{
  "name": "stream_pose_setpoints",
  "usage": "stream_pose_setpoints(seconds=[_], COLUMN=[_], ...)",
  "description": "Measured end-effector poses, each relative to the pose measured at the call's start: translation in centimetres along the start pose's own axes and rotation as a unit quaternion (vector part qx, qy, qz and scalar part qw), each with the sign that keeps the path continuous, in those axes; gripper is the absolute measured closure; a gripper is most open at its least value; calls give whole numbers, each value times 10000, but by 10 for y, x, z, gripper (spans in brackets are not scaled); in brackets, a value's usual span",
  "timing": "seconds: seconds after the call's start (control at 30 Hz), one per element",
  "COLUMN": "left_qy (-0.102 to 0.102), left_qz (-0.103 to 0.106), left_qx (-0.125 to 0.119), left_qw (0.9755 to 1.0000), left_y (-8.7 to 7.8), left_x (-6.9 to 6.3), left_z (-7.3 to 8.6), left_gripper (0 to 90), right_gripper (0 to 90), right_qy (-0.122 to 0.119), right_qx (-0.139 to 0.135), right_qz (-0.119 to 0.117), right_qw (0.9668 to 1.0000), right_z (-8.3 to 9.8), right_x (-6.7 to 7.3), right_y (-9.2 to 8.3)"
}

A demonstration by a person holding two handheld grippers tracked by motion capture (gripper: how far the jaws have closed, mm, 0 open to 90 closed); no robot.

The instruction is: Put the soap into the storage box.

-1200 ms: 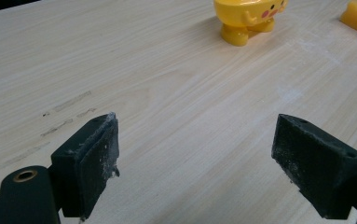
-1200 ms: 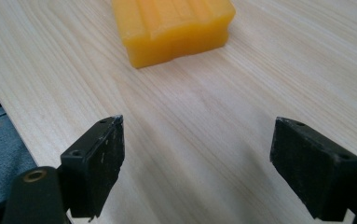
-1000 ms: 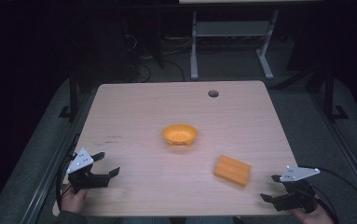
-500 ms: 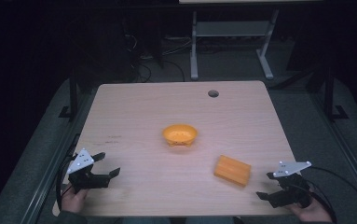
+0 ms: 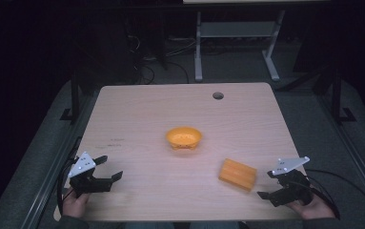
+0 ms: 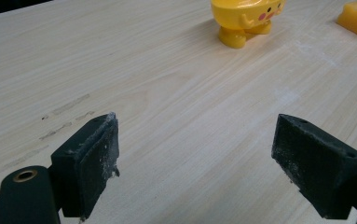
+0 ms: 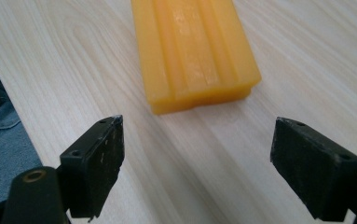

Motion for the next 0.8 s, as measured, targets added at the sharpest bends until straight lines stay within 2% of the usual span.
stream_pose_setpoints(seconds=[0.47, 0.77, 0.8], left_qy=[-25, -19, -17], left_qz=[9, 16, 14], left_qx=[-46, -43, -46], left_qw=[10000, 10000, 10000], left_y=[0, 0, -1], left_x=[0, 0, 0], left_z=[-1, -1, -1], left_gripper=[143, 143, 143], right_gripper=[164, 156, 156], right_qy=[-409, -535, -618], right_qx=[194, 311, 358], right_qz=[-88, -125, -111], right_qw=[9989, 9980, 9974], right_z=[-35, -47, -49], right_x=[3, 5, 5], right_y=[11, 18, 20])
Point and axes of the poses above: each handheld gripper's, and its own axes: y roughly forward along the jaws, z roughly out of its underside, x roughly to its left, the point moved 5 cm from there along y, roughly forward along the jaws, and after that the axes turned 12 degrees about z, right-handed, at the moved point
